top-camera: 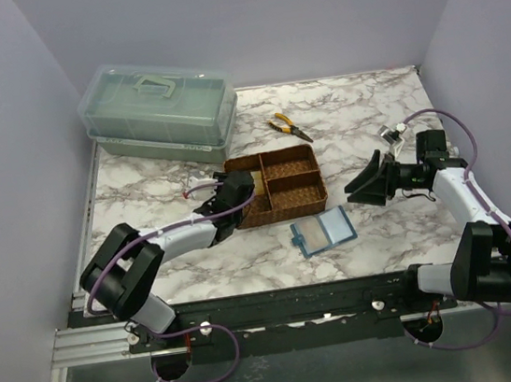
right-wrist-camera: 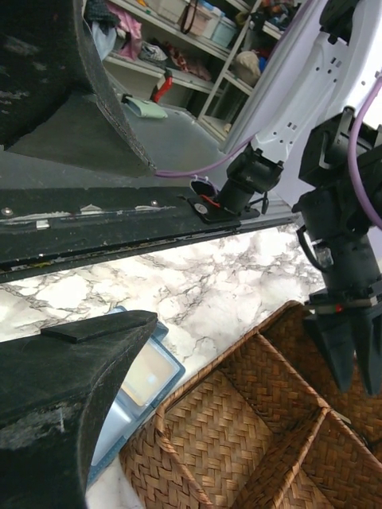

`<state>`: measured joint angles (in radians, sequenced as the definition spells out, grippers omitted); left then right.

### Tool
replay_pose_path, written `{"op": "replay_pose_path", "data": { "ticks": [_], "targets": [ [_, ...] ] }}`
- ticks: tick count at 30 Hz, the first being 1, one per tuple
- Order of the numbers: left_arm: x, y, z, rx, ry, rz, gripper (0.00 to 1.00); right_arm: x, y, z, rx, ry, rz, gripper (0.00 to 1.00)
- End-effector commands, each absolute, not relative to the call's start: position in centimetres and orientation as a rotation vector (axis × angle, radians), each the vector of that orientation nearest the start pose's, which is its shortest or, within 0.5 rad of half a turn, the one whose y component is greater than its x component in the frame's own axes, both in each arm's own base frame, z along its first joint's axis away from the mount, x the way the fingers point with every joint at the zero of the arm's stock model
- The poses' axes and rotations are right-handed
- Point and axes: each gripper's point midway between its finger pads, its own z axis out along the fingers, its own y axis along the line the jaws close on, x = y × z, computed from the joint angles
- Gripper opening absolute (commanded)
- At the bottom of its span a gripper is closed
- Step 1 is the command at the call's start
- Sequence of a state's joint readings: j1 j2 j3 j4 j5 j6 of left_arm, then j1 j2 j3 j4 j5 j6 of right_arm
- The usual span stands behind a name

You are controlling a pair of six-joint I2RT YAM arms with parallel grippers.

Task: Take the credit cards out of the card holder
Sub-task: Place the credit card in the storage box, then remove the credit card from the card holder.

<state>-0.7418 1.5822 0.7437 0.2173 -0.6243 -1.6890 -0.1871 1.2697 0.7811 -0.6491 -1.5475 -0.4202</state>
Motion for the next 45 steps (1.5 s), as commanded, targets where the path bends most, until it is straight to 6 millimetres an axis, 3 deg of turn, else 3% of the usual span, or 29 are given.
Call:
{"op": "replay_pose_path", "data": {
  "ticks": [1, 9, 13, 18, 22, 28, 33, 45],
  "targets": [
    [34.8, -23.5, 11.2, -1.262, 1.777, -0.807, 0.46, 22.2, 13.4, 21.6, -0.612, 1.685, 1.584, 0.75],
    [32.0, -24.0, 13.4, -1.089, 1.819, -0.987, 0.76, 22.2, 13.4, 21.7, -0.618, 1.676, 1.575, 0.75],
    [30.3, -23.7, 14.7, -1.018, 1.752, -1.144, 0.84, 22.2, 13.4, 21.7, -0.624, 1.672, 1.566, 0.75],
    [28.7, -22.6, 15.4, -0.988, 1.715, -1.220, 0.99, 22.1, 13.4, 21.9, -0.635, 1.656, 1.557, 0.75],
    [27.5, -21.5, 15.7, -1.002, 1.676, -1.278, 0.99, 22.1, 13.3, 22.0, -0.641, 1.650, 1.550, 0.75],
    [25.6, -20.7, 17.4, -0.878, 1.630, -1.361, 0.99, 22.1, 13.3, 22.0, -0.643, 1.644, 1.544, 0.75],
    [24.3, -20.0, 17.3, -0.870, 1.620, -1.438, 0.99, 22.1, 13.3, 22.0, -0.647, 1.635, 1.540, 0.75],
    [21.8, -22.0, 16.5, -0.679, 1.770, -1.548, 0.99, 21.7, 13.3, 21.9, -0.705, 1.591, 1.467, 0.75]
  ]
}}
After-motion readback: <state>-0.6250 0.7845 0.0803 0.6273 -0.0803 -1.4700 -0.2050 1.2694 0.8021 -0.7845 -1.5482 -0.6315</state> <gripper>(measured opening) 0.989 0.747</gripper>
